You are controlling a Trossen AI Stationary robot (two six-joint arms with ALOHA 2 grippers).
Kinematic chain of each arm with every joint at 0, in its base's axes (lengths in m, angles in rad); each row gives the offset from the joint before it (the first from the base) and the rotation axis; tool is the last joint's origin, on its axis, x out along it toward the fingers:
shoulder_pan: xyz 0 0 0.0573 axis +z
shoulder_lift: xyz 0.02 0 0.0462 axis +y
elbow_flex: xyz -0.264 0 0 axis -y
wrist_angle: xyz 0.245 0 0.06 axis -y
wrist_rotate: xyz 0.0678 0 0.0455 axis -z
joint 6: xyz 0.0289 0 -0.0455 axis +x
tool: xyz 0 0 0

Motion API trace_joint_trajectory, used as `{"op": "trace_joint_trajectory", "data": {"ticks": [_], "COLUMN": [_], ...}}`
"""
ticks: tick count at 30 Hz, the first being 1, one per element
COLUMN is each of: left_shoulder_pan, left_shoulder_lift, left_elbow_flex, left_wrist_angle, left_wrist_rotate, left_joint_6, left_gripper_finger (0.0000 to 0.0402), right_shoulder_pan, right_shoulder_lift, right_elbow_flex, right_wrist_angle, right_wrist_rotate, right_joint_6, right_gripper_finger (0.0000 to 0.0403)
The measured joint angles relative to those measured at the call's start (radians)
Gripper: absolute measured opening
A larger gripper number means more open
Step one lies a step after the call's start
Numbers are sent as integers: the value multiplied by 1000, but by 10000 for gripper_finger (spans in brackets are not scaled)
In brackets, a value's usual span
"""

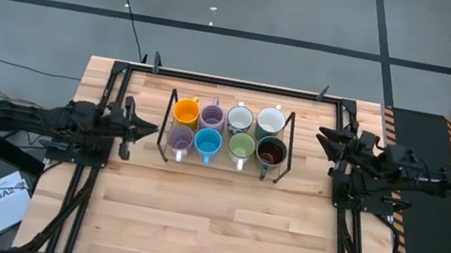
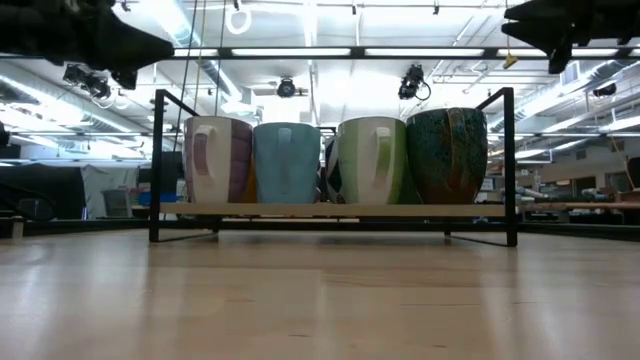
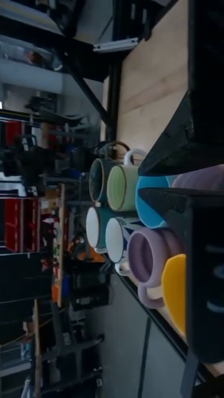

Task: Place coffee mugs
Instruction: Return to Home Position

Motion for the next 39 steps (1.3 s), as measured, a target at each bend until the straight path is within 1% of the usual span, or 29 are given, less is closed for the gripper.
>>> {"op": "trace_joint_trajectory", "data": {"ticks": [2, 5, 10, 12, 14, 17, 19, 21, 25, 27, 30, 32, 39], "left_shoulder_pan": [0, 0, 0, -1, -5, -15, -24, -32, -46, -46, -46, -46, -46], "left_shoulder_lift": [-48, -120, -237, -238, -235, -239, -238, -239, -238, -234, -234, -234, -234], "left_elbow_flex": [-26, -60, -113, -128, -142, -164, -175, -184, -184, -184, -184, -184, -184], "left_wrist_angle": [0, 0, 0, 7, 13, 32, 45, 66, 100, 102, 104, 105, 105], "left_wrist_rotate": [6, 6, 20, 27, 30, 34, 57, 78, 105, 106, 104, 106, 105], "left_joint_6": [2, 8, 1, -13, -22, -38, -37, -35, -23, -74, -181, -217, -227], "left_gripper_finger": [45, 45, 45, 45, 45, 45, 45, 45, 45, 45, 45, 45, 45], "right_shoulder_pan": [0, 0, 0, 0, 0, 0, 0, 0, 0, 0, 0, 0, 0], "right_shoulder_lift": [-36, -89, -91, -92, -91, -92, -91, -92, -79, -80, -80, -80, -80], "right_elbow_flex": [-18, -52, -100, -120, -146, -209, -260, -313, -318, -320, -320, -320, -320], "right_wrist_angle": [3, -1, 11, 14, 57, 167, 252, 315, 285, 288, 289, 290, 290], "right_wrist_rotate": [7, 49, 116, 137, 148, 148, 134, 150, 185, 175, 147, 137, 128], "right_joint_6": [-4, -21, -21, -11, -6, 11, 30, 58, 206, 248, 241, 227, 179], "right_gripper_finger": [128, 128, 128, 128, 128, 128, 128, 128, 127, 127, 128, 128, 128]}}
